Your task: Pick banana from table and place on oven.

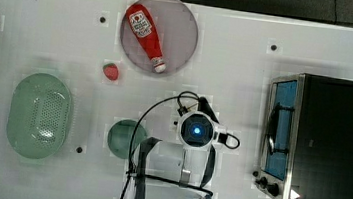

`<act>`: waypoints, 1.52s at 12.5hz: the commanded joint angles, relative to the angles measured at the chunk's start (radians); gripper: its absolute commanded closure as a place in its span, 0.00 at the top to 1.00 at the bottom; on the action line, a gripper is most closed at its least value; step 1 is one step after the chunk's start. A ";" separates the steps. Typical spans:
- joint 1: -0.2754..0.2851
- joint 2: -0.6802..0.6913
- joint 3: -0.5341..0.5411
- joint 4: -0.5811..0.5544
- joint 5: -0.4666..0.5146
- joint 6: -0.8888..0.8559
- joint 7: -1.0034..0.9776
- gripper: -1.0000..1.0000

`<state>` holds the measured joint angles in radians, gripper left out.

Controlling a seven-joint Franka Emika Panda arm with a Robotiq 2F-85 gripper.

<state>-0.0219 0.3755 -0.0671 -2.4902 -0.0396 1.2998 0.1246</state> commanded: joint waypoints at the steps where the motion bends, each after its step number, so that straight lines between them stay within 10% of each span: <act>1: 0.005 -0.034 -0.004 0.012 0.012 0.017 0.035 0.26; 11: 0.013 -0.582 0.022 0.261 0.013 -0.773 0.036 0.26; 19: -0.027 -0.520 -0.151 0.603 -0.020 -1.079 -0.162 0.26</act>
<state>-0.0099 -0.2051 -0.1622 -1.9004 -0.0529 0.2338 0.0739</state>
